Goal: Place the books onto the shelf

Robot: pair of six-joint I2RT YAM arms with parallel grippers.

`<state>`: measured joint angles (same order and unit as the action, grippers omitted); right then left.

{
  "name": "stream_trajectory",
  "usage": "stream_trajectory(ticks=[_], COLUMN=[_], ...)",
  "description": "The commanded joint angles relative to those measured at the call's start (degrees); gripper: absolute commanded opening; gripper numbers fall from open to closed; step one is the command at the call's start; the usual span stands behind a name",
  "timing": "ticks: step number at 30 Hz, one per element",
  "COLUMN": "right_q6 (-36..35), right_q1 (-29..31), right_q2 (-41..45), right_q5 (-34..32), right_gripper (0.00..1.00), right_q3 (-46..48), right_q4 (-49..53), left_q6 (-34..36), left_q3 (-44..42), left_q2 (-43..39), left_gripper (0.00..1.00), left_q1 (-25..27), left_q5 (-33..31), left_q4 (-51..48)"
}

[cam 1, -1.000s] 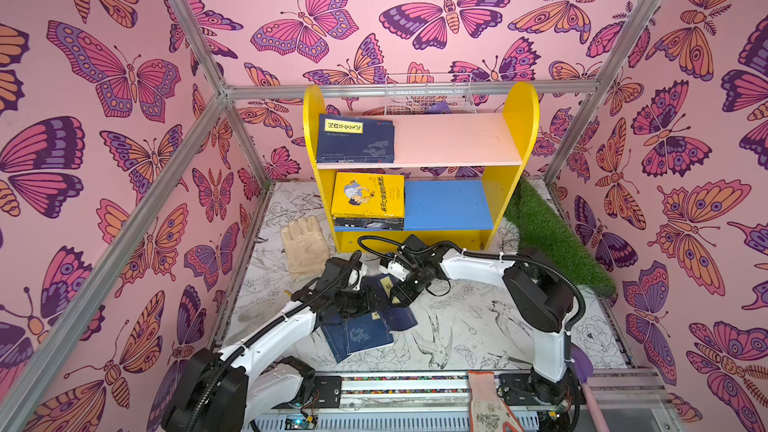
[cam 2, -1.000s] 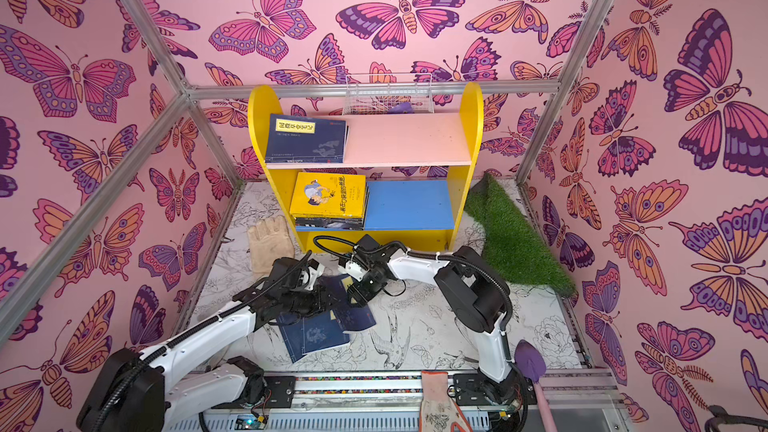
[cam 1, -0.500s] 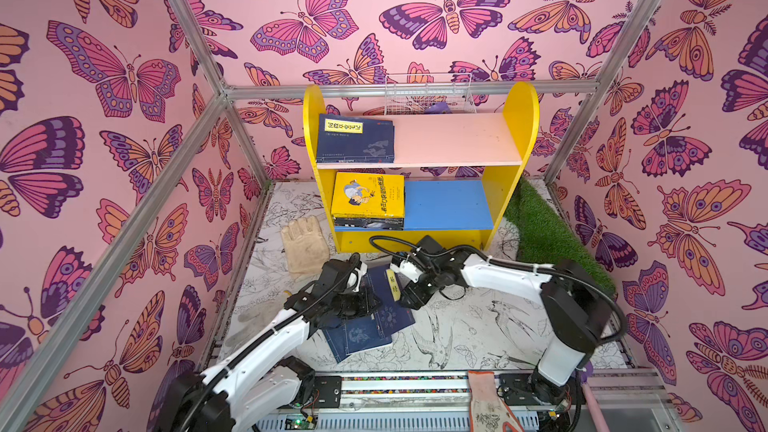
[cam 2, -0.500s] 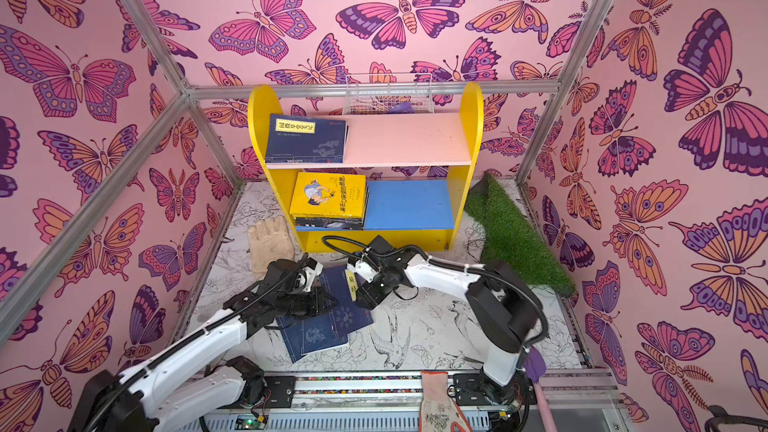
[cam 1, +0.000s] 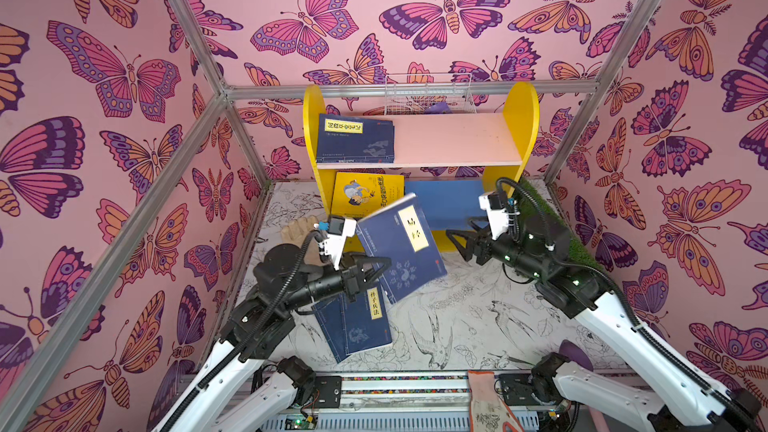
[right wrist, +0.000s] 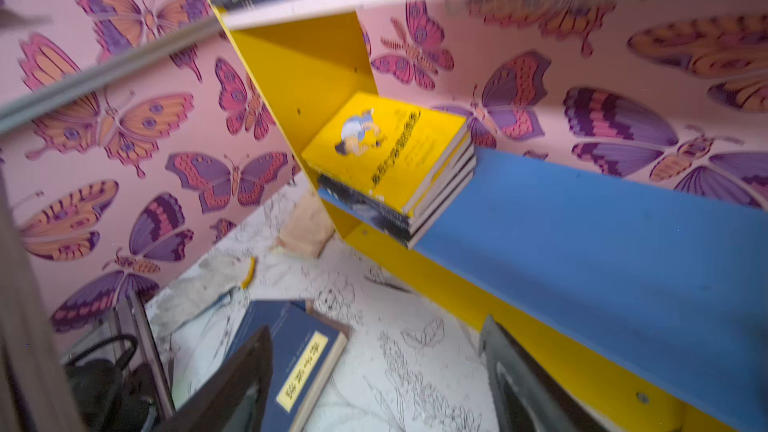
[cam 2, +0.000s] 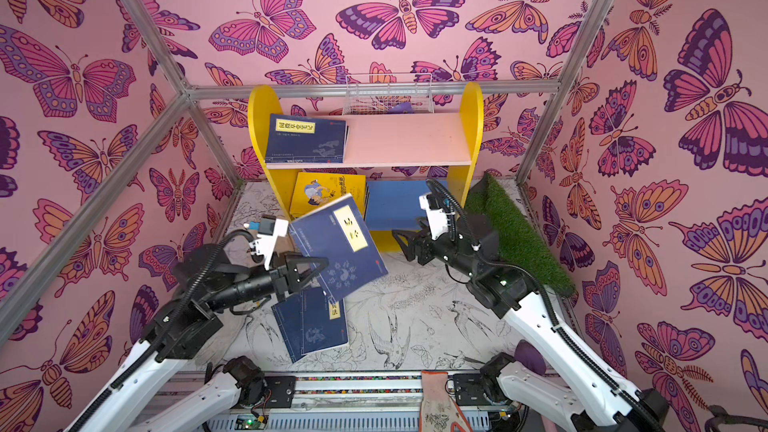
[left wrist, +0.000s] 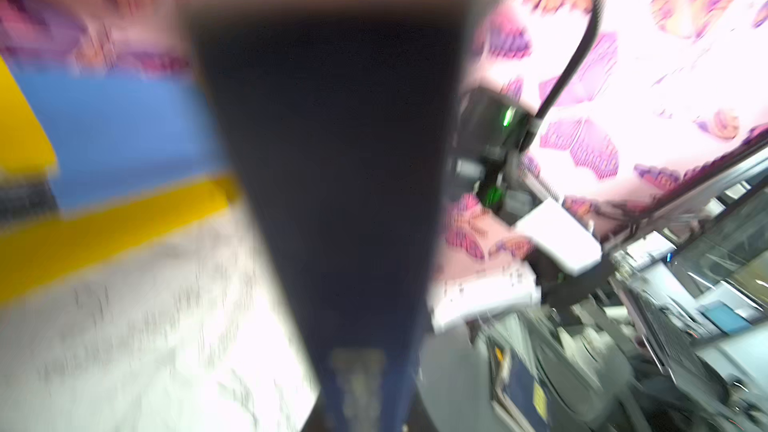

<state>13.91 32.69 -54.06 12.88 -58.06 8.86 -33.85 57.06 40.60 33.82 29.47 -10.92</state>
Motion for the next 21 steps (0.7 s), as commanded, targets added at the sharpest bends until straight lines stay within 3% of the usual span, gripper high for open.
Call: stream_trajectory(ticks=[1, 3, 7, 9, 14, 21], right_q6=[3.76, 8.73, 25.31, 29.33, 31.73, 35.87], right_q1=[-0.29, -0.30, 1.00, 2.82, 7.06, 7.05], right_q2=[0.21, -1.32, -6.98, -9.46, -14.29, -18.14], right_q5=[4.94, 11.41, 22.80, 23.64, 23.22, 23.04], right_gripper=[0.81, 0.81, 0.79, 0.77, 0.74, 0.66], right_q3=[-3.99, -5.19, -3.64, -3.78, -6.64, -8.00], right_q4=[-5.09, -9.48, -31.12, -37.22, -41.15, -46.03], left_q6=[-3.37, -5.74, -5.74, -10.99, -12.85, -12.94], left_q3=[0.08, -1.03, -2.35, -2.82, -2.38, -2.56], left_q2=[1.16, 3.79, 9.51, 11.27, 13.35, 12.84], left_gripper=[0.00, 0.00, 0.00, 0.00, 0.00, 0.00], left_q1=[0.06, 0.13, 0.15, 0.19, 0.22, 0.41], left_q5=[-14.02, -16.42, -16.42, -18.60, -18.92, -19.08], left_q4=[18.29, 27.35, 42.52, 47.24, 51.48, 51.70])
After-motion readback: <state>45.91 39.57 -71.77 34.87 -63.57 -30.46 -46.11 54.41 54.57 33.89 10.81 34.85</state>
